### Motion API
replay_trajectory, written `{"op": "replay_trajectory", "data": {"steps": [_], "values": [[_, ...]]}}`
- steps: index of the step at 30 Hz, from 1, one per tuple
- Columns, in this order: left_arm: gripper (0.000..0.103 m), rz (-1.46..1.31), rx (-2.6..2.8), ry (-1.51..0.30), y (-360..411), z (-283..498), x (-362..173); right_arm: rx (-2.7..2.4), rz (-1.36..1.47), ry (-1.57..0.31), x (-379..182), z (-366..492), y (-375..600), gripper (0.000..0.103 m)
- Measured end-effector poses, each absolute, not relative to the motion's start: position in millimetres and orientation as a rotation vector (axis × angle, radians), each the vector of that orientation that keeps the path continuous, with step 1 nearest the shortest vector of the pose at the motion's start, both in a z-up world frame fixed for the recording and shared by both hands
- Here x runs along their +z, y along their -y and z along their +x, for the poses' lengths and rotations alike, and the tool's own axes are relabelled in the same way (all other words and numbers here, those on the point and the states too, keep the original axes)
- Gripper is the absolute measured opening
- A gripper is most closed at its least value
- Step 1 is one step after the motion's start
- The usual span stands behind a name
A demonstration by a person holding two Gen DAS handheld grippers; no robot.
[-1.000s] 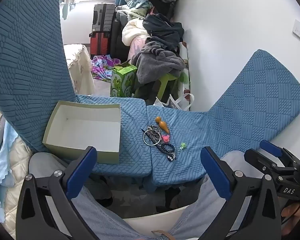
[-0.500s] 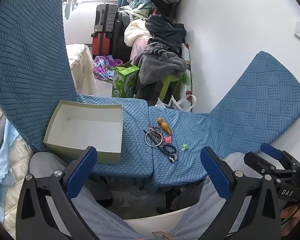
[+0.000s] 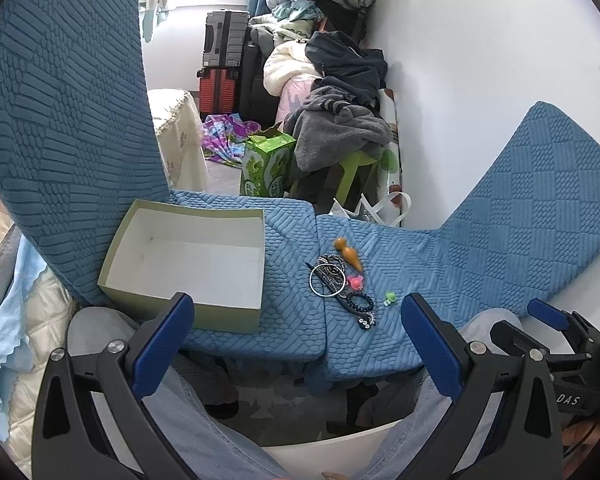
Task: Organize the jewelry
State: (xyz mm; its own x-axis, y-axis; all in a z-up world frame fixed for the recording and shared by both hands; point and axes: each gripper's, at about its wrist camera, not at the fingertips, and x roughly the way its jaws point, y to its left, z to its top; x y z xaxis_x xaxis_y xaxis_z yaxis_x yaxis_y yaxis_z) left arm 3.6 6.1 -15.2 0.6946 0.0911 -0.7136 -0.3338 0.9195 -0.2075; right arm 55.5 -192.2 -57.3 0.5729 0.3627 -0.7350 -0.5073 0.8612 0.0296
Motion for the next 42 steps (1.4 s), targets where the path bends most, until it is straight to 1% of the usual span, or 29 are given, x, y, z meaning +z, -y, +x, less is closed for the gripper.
{"op": "replay_trajectory", "data": {"steps": [9,27,36,42], "values": [[0.103,-0.325,0.254,-0.772,-5.9,-0.6,-17.5,0.515,-0.196,-0.826,-66.2,52.5,194.5,0.103],[0.103,-0.328,0.242,-0.770,-2.9,-4.2,-18.5,0.481,-0.176,-0.817,-59.5,47.6,202.8,0.103],[0.103,-0.337,0.224,-0.770,-3.5,4.9,-25.9,0.473,-0.169,-0.829,-66.0,55.0,202.0,0.103],[0.103,-0.347,0.235,-0.787,-5.4,16.7,-40.2,0.474,-0.140,-0.810,-71.1,65.3,205.1,0.103]]}}
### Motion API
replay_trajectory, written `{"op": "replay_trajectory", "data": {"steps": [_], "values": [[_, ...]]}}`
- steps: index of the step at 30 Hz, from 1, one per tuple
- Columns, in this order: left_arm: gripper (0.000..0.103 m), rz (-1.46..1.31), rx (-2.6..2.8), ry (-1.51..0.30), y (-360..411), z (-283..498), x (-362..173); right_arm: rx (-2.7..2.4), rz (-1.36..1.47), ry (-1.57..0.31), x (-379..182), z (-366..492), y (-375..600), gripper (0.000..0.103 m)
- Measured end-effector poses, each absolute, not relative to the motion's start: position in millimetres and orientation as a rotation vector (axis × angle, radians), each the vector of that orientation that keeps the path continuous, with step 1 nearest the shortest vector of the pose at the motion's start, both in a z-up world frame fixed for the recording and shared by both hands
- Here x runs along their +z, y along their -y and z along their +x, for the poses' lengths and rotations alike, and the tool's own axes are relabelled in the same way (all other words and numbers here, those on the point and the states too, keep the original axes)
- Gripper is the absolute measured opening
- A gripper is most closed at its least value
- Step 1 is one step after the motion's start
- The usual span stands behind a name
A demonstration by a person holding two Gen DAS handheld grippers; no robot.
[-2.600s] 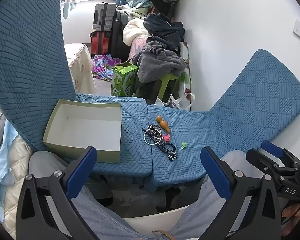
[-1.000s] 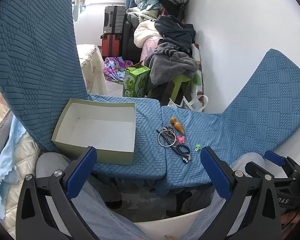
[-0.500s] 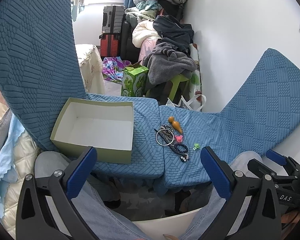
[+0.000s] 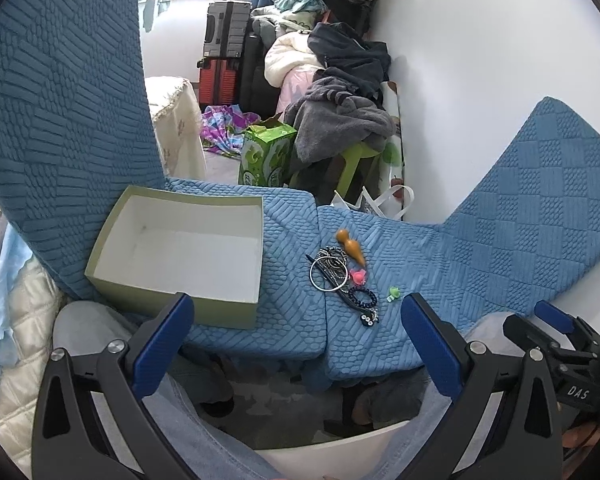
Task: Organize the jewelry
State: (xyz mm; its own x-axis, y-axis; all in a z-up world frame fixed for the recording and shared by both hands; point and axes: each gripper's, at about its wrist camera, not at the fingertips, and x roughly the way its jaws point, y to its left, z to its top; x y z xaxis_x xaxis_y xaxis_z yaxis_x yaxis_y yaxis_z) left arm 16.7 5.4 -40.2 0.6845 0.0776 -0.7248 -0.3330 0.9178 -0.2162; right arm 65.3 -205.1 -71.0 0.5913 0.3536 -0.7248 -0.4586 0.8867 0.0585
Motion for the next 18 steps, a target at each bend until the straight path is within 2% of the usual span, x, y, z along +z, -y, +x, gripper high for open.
{"op": "replay_trajectory", "data": {"steps": [7,18], "values": [[0.103,-0.331,0.226,-0.786,-10.4,39.4,-48.5,0.506,-0.113,-0.832,-84.5,86.1,205.5,0.103],[0.103,-0.284,0.176,-0.708,-11.1,82.0,-41.0,0.547,-0.079,-0.771,-87.3,136.7,201.5,0.085]]}}
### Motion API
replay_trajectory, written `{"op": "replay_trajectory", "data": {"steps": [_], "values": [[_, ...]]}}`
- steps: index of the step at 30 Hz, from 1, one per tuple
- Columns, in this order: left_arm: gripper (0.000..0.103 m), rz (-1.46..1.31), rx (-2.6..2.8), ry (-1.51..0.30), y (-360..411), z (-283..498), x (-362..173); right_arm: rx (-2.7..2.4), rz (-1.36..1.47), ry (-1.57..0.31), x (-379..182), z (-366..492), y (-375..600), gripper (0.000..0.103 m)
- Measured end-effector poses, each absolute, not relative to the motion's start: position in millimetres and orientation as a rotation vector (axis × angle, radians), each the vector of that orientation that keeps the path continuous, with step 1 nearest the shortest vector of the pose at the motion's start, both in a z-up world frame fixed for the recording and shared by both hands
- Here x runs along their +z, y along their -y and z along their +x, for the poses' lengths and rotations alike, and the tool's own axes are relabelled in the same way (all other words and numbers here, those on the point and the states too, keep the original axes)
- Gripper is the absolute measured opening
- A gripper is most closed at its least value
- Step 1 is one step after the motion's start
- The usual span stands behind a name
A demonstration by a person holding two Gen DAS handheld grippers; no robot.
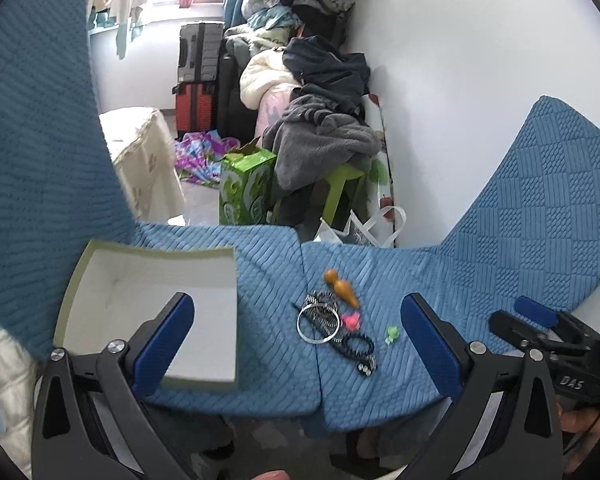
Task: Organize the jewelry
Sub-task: 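Lower the right gripper onto the black beaded bracelet and close on it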
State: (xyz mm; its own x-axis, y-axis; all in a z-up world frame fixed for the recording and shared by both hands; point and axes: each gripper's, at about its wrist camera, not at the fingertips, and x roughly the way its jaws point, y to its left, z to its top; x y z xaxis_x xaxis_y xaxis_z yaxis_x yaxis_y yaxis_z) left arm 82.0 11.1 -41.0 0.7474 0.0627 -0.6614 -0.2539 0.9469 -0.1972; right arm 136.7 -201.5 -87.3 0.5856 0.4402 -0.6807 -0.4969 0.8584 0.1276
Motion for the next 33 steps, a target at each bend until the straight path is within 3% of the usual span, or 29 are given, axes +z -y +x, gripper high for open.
{"op": "replay_trajectory", "data": {"steps": [6,9,11,18,22,24,25,28,33], "values": [[0.103,-0.303,0.124,-0.678,-9.9,104.9,-60.5,0.540,-0.055,-0.786,-117.5,162.3,202.4,0.071],[0.102,-0.302,0.113,-0.702,-5.6,117.9,-79.4,0.533,-0.046,-0.815,-141.3,174.6,203.8,0.057],[0.093,-0.311,0.087,-0.709,-1.9,123.8,-88.3,0.538,-0.051,-0.831,-159.0,180.4,202.6,0.046],[0.054,-0.276,-0.015,-0.768,19.9,138.5,-127.0,0.583,-0.066,-0.889,-224.9,195.4,198.6,0.045],[0.041,-0.309,-0.075,-0.817,25.6,149.8,-150.7,0.606,-0.088,-0.961,-251.7,206.1,191.1,0.045],[0.031,-0.323,-0.095,-0.841,27.7,157.5,-161.6,0.614,-0.095,-1.005,-261.7,212.2,185.6,0.039],[0.027,-0.324,-0.097,-0.859,29.1,161.9,-168.6,0.622,-0.088,-1.034,-268.3,216.4,183.6,0.030],[0.023,-0.346,-0.118,-0.904,31.5,173.3,-186.6,0.626,-0.112,-1.075,-281.6,224.2,177.1,0.020],[0.021,-0.361,-0.128,-0.961,34.0,189.8,-214.6,0.623,-0.162,-1.099,-291.4,229.6,168.6,0.020]]}}
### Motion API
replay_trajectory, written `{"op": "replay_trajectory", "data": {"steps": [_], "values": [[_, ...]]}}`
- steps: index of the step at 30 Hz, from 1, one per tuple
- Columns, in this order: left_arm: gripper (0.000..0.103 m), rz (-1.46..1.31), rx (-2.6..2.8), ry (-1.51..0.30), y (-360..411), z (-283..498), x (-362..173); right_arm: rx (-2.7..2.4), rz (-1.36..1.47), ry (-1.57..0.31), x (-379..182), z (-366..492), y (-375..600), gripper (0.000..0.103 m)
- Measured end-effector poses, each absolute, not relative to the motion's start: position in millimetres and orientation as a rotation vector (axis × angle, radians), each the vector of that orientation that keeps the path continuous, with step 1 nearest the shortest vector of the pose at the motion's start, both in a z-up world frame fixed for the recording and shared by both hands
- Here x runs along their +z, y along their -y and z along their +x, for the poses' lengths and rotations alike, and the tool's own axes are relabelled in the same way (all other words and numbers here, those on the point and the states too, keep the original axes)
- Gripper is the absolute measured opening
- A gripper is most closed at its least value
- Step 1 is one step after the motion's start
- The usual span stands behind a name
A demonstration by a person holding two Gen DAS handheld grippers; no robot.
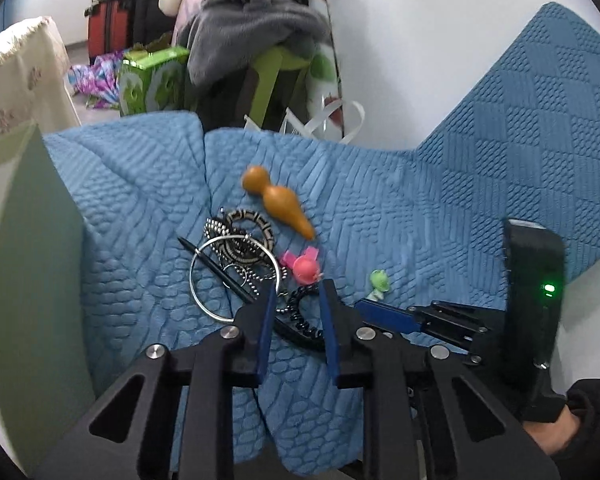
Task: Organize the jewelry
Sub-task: 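Lower the right gripper onto the black beaded bracelet and close on it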
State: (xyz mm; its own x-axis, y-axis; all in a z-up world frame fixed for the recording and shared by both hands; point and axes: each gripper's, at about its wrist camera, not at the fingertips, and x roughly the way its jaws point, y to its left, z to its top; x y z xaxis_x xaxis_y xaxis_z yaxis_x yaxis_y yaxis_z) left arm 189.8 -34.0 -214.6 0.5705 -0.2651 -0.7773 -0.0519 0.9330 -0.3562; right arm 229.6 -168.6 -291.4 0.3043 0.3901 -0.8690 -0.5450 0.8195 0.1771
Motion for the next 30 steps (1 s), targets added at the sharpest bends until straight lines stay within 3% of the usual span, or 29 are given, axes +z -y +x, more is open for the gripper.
{"op": "replay_trajectory", "data": {"steps": [8,11,26,30], "values": [[0.019,-0.354,-0.122,-1.011,30.4,199.3,-239.0,0.621,-0.303,-1.061,-298.7,227.2,153.2,0.019],[0.019,-0.357,-0.119,-1.019,27.5,201.3,-246.1,0.601,-0.372,-1.037,-299.9,225.5,146.9,0.009],[0.019,-0.275,-0.164,-1.013,37.0,213.7,-253.8,0.593,-0.206,-1.034,-277.6,223.8,173.6,0.008],[0.005,-0.218,-0.157,-1.022,43.3,220.9,-257.7,0.594,-0.193,-1.063,-279.9,222.2,175.1,0.008]]}}
